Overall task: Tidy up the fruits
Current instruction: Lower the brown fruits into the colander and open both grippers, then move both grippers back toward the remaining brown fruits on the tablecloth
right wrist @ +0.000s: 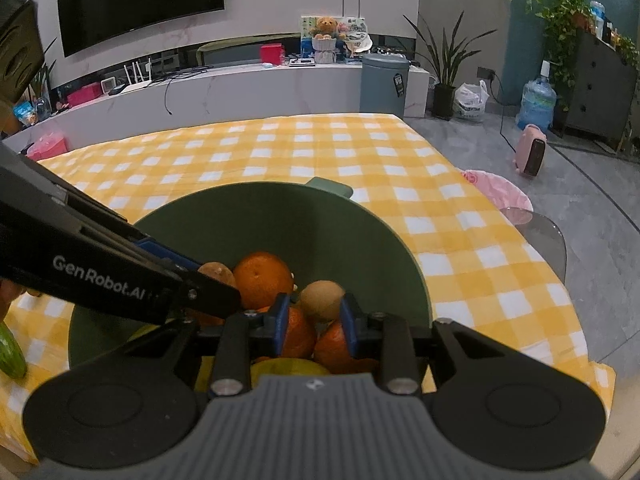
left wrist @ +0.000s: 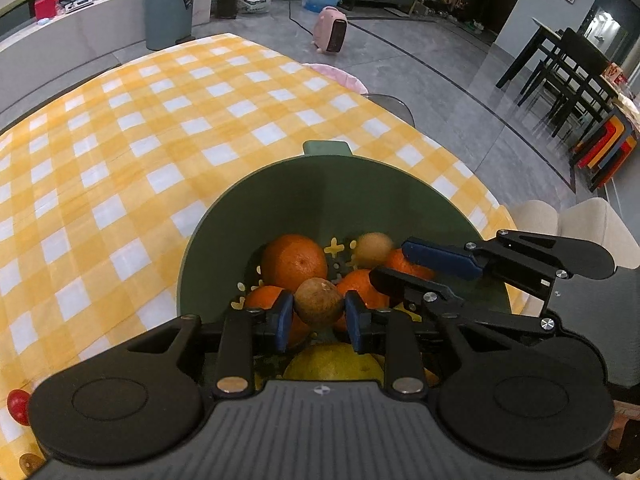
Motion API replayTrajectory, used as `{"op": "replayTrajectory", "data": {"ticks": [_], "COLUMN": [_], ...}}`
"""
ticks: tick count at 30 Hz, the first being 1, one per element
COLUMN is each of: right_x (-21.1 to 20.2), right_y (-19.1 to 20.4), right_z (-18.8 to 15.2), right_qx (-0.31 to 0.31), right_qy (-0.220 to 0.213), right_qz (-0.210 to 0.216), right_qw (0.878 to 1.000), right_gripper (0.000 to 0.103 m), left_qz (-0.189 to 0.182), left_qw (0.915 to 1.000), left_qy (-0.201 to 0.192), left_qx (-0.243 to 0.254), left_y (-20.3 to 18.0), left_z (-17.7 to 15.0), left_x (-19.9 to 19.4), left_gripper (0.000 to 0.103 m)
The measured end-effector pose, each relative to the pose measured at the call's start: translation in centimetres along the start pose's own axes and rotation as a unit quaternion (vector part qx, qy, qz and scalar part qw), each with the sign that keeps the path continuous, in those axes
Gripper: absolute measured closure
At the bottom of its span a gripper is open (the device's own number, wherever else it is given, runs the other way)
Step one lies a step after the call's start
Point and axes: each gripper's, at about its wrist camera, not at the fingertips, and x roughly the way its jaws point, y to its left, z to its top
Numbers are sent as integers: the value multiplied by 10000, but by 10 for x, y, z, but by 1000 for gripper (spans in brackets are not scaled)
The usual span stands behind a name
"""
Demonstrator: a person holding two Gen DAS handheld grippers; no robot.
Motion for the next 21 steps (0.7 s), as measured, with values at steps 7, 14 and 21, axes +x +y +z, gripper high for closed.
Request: {"op": "replayTrajectory", "data": {"ticks": [7,14,21], "right_x": [-15,-48,-80], "right_y": [-1,8,26], "right_z": [1,5,4], "right_qx": [108,381,806], "right_qy": [-151,-499,-759], "right_qz": [-129,-170,-53], "right_qw": [9997,9979,9938], "right_gripper": [76,55,48], "left_qz": [-46,144,543], "left_qw": [9999,9984,9951], "left_qy": [-120,-539,-802], "left_qx": [-75,-58,-207], "left_y": [1,-1,8], "left_z": [0,-6,-27], "left_x": [-14,-64,-115], "left_gripper": [55,46,46]}}
